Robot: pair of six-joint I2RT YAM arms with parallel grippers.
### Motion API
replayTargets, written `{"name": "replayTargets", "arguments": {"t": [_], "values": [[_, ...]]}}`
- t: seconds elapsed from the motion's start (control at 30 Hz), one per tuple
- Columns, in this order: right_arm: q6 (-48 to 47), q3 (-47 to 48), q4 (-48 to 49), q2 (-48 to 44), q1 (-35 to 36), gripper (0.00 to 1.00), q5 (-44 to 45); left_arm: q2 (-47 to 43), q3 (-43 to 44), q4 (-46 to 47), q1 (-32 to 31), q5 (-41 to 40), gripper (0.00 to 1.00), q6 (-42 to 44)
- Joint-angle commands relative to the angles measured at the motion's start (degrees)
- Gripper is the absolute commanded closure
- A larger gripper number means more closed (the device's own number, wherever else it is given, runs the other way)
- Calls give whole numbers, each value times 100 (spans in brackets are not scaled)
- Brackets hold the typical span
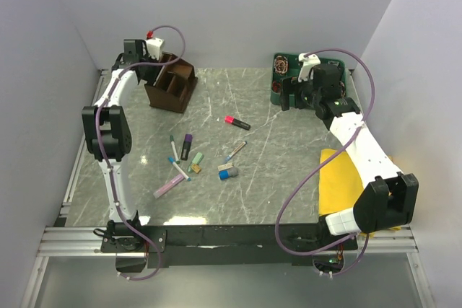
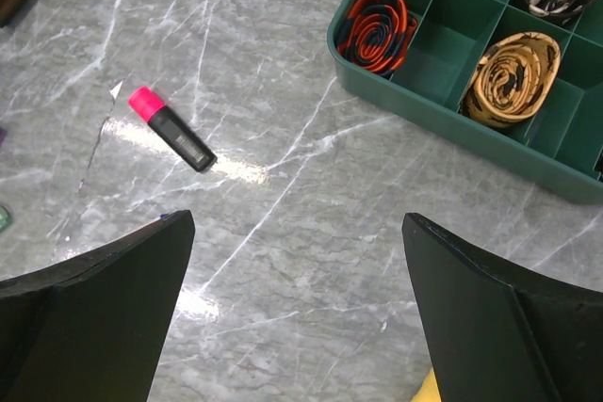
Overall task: Sort the stationery into containers
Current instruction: Move the storage box to the center of the board.
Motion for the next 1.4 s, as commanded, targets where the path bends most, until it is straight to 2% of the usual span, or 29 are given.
{"name": "replayTargets", "arguments": {"t": [0.0,0.1,0.33,0.73,0.93,1.0,1.37], "values": [[-157,83,93,-33,18,0,95,-516,-614,-66,-304,787,93,1572],[-236,22,67,-86,18,0,121,-639,-940,128,-471,1015,94,2197],[-315,-110,40,-227,18,0,148,-692,-1106,128,-787,1841,93,3279],[-500,-479,-13,-534,18,0,-37,-1070,-2013,524,-1306,2501,96,5468],[-544,-594,-83,-649,18,0,-98,-1149,-1934,164,-1420,2940,96,5697],[-535,-629,-101,-684,18,0,-133,-1053,-1750,-248,-1473,2967,95,5785],[-552,-672,-320,-745,18,0,-450,-33,-599,-821,-1535,3090,91,5338]]}}
